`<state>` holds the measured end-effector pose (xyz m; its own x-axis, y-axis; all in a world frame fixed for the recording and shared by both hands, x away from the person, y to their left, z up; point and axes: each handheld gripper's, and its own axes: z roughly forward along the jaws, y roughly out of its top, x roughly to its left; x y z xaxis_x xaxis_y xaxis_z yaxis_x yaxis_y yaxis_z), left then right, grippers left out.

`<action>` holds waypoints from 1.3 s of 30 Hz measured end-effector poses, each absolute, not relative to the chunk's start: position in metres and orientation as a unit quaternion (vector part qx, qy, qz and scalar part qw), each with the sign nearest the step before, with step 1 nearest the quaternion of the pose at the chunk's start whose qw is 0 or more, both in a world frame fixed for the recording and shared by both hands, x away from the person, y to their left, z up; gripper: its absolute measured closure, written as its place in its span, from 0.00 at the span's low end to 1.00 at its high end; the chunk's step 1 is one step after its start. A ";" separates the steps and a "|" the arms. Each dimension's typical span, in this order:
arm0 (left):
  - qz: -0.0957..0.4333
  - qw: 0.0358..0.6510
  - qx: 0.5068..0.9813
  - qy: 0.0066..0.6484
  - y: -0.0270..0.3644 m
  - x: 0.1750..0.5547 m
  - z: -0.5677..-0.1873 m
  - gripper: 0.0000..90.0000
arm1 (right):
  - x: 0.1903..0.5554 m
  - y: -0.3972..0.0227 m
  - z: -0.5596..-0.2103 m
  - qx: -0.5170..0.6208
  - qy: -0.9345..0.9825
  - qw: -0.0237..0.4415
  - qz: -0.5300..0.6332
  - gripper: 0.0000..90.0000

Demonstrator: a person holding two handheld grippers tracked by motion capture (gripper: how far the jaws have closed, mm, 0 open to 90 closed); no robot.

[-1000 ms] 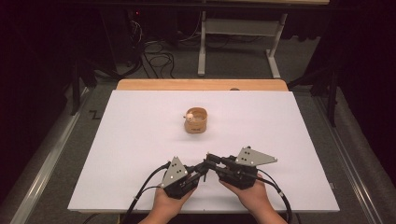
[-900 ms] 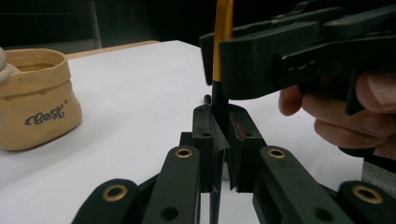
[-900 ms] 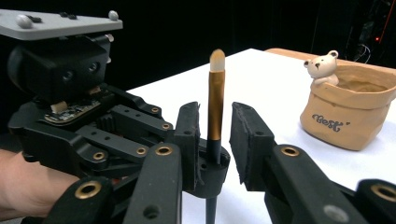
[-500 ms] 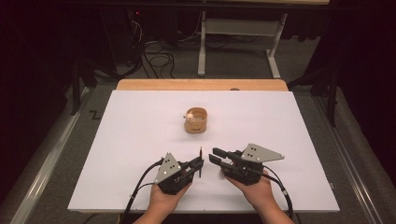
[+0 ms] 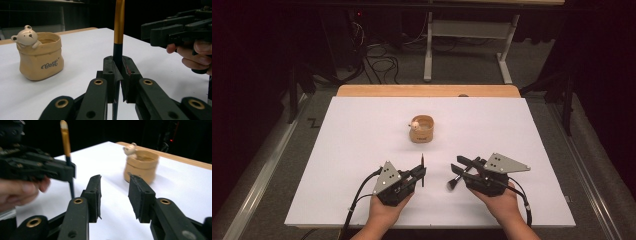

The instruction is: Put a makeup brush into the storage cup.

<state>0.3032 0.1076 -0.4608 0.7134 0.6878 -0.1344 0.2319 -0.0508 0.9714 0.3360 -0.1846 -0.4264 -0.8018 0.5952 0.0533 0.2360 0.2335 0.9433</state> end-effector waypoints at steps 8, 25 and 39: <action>0.192 0.605 0.697 0.333 0.112 0.306 -0.460 0.92 | 0.334 -0.214 -0.434 0.289 0.764 0.183 0.547 0.63; 0.201 0.604 0.693 0.339 0.118 0.306 -0.457 0.92 | 0.330 -0.247 -0.444 0.323 0.728 0.211 0.567 0.27; 0.218 0.612 0.675 0.350 0.130 0.315 -0.444 0.92 | 0.331 -0.248 -0.446 0.328 0.730 0.226 0.555 0.00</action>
